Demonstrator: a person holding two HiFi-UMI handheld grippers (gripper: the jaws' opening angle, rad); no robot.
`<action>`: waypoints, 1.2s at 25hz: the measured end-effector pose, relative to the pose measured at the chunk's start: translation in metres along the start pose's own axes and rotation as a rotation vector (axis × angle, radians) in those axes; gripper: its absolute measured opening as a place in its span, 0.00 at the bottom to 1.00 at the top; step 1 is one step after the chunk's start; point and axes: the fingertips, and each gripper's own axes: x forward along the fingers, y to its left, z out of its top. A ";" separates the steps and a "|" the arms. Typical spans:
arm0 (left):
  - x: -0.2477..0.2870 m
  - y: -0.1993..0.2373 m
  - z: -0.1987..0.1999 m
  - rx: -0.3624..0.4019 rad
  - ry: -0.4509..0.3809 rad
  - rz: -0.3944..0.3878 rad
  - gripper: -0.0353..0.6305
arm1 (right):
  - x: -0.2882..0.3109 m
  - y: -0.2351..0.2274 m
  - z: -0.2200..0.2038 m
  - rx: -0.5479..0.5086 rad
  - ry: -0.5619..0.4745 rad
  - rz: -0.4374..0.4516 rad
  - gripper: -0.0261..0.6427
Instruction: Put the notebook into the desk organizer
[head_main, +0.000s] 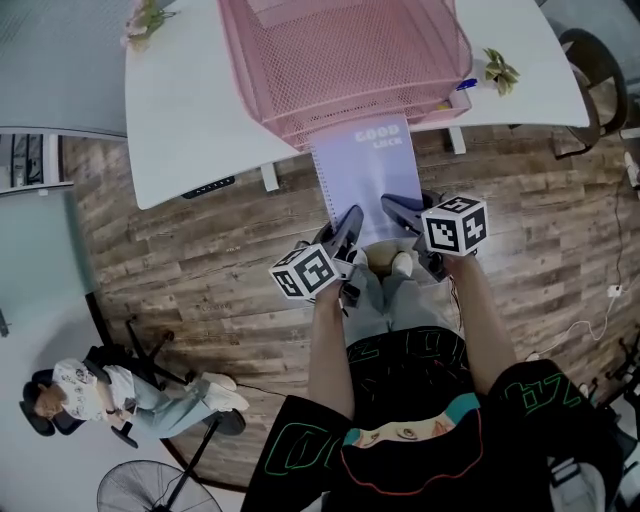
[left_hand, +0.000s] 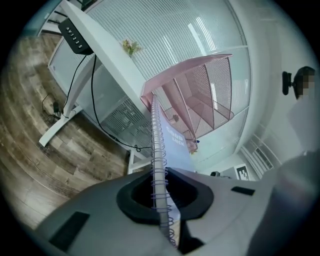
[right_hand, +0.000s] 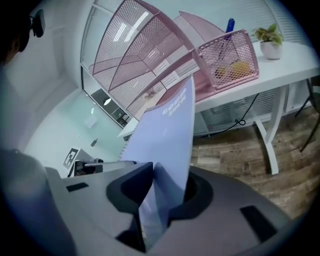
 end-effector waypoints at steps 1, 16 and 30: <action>0.002 0.000 0.003 -0.003 -0.004 0.000 0.10 | 0.002 -0.002 0.003 0.003 -0.001 -0.002 0.16; 0.025 0.001 0.053 -0.145 -0.053 -0.099 0.10 | -0.029 -0.023 0.048 -0.235 -0.089 -0.232 0.41; 0.038 0.000 0.079 -0.130 -0.017 -0.123 0.12 | -0.030 0.029 -0.001 -0.879 0.117 -0.328 0.06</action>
